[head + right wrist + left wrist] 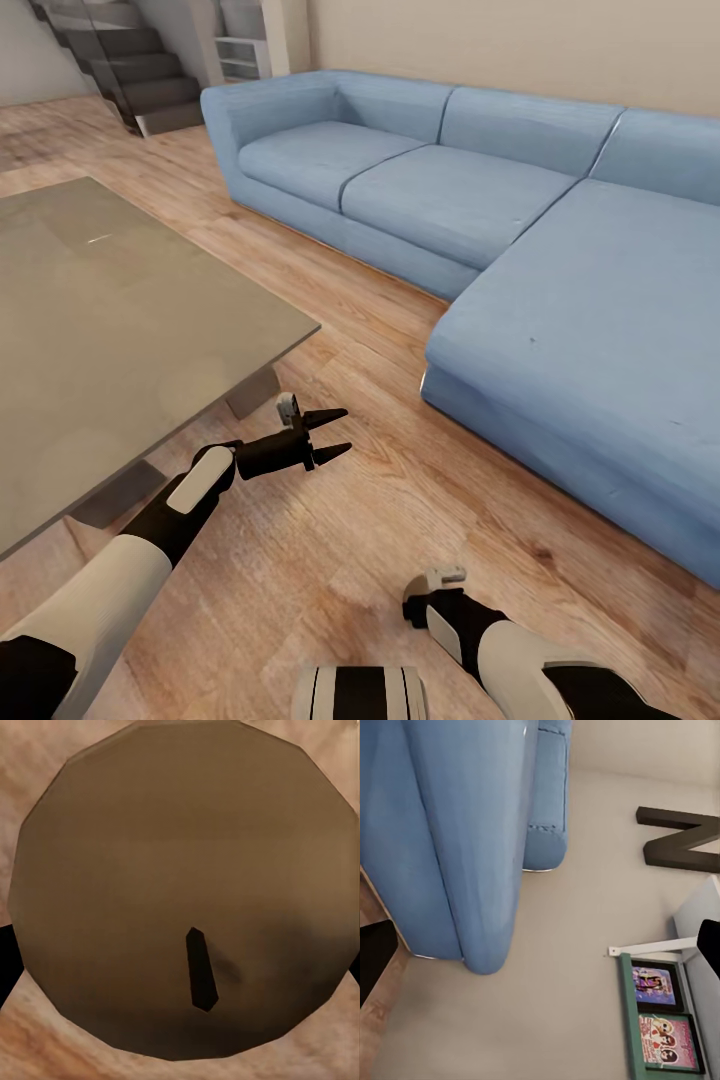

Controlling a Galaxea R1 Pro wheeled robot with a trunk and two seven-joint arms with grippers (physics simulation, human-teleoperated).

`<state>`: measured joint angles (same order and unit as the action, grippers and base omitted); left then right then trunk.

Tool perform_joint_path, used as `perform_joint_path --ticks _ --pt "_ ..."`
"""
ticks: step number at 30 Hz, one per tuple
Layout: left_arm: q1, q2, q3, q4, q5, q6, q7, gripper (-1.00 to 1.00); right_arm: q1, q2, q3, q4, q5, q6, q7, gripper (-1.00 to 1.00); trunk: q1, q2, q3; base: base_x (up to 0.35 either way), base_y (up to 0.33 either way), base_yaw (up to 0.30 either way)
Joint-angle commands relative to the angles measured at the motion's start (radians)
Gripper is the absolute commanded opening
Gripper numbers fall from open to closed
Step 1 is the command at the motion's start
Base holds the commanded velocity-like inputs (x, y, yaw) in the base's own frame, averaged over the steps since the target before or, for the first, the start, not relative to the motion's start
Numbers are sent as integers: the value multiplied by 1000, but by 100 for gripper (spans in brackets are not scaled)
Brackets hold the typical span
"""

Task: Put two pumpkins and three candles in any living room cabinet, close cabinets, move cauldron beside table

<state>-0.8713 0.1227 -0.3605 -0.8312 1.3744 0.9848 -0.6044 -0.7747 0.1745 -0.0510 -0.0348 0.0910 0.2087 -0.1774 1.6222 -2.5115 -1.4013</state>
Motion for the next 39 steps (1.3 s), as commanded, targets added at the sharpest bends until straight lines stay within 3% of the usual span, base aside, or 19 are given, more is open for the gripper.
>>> perform_joint_path --ticks 1,7,31,35,39 --pt "0 0 0 0 0 0 0 100 0 0 0 -5 0 0 0 -100 0 0 0 0 0 0" --pt "0 0 0 0 0 0 0 100 0 0 -1 -75 -3 12 2 -100 0 0 0 0 0 0" --pt "0 -2 -1 -3 0 -20 2 100 -4 0 -3 -85 -5 57 4 -100 0 0 0 0 0 0" --pt "0 -9 -20 -3 0 -26 3 100 -5 0 -3 -85 -4 57 4 -100 0 0 0 0 0 0" --pt "0 -16 -24 -2 0 -26 3 100 -5 0 -3 -85 -5 57 4 -100 -2 1 15 0 0 0"
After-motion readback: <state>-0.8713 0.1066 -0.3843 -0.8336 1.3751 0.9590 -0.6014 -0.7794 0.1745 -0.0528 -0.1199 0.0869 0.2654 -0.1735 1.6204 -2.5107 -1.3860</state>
